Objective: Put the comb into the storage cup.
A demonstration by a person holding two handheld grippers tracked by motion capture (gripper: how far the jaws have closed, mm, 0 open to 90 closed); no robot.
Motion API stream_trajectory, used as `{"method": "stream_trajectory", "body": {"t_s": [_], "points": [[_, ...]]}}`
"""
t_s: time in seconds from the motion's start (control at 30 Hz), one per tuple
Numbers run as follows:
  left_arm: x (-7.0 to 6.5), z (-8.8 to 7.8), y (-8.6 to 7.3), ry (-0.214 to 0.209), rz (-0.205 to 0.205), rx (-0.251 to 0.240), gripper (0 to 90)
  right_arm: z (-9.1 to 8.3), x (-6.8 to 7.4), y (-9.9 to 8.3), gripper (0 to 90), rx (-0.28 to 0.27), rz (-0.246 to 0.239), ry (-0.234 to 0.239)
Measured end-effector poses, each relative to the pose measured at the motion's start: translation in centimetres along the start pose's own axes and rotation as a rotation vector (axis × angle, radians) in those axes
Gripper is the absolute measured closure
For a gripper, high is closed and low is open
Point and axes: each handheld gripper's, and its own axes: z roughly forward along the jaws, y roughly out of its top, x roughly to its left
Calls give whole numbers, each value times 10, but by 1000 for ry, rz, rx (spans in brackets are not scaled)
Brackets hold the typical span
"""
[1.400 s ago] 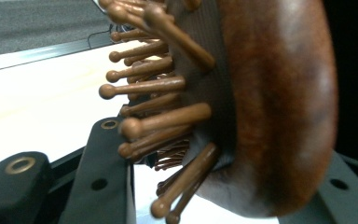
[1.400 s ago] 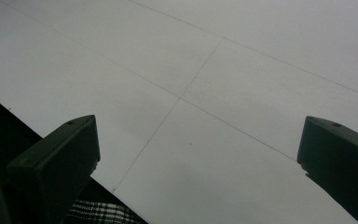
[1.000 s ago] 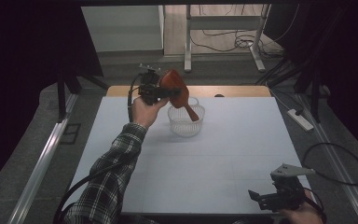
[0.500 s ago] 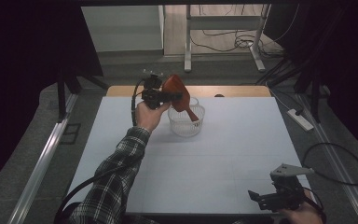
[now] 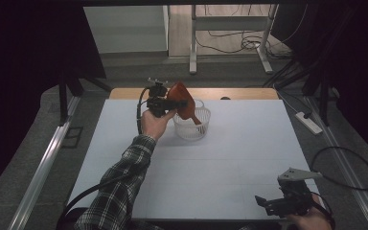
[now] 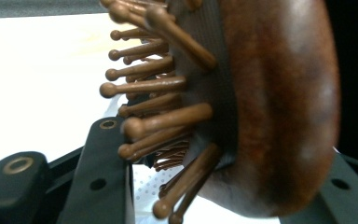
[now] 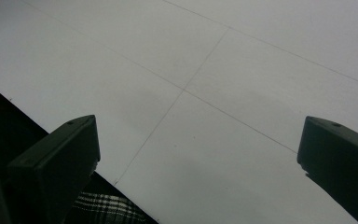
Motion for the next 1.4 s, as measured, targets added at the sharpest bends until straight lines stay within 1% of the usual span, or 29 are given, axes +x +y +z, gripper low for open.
{"method": "stream_trajectory", "body": {"t_s": [0.3,0.47,0.73,0.87,0.93,1.17,1.27,1.4], "points": [[3,3,-6,14,-7,5,555,0,0,0,0,3,1,0],[10,2,-12,3,-37,-11,548,1,0,0,0,6,0,-1],[19,0,-18,-10,-73,-14,528,2,1,1,0,16,0,-4],[22,0,-19,-10,-82,-11,513,2,1,1,0,18,-1,-6],[24,1,-20,-12,-89,-20,504,2,1,1,0,18,-1,-6],[32,1,-26,-3,-109,-26,464,2,1,1,0,20,-1,-7],[33,0,-27,-1,-108,-31,448,2,1,1,0,21,-1,-8],[31,0,-26,24,-90,-23,415,2,1,1,0,22,-2,-10]]}}
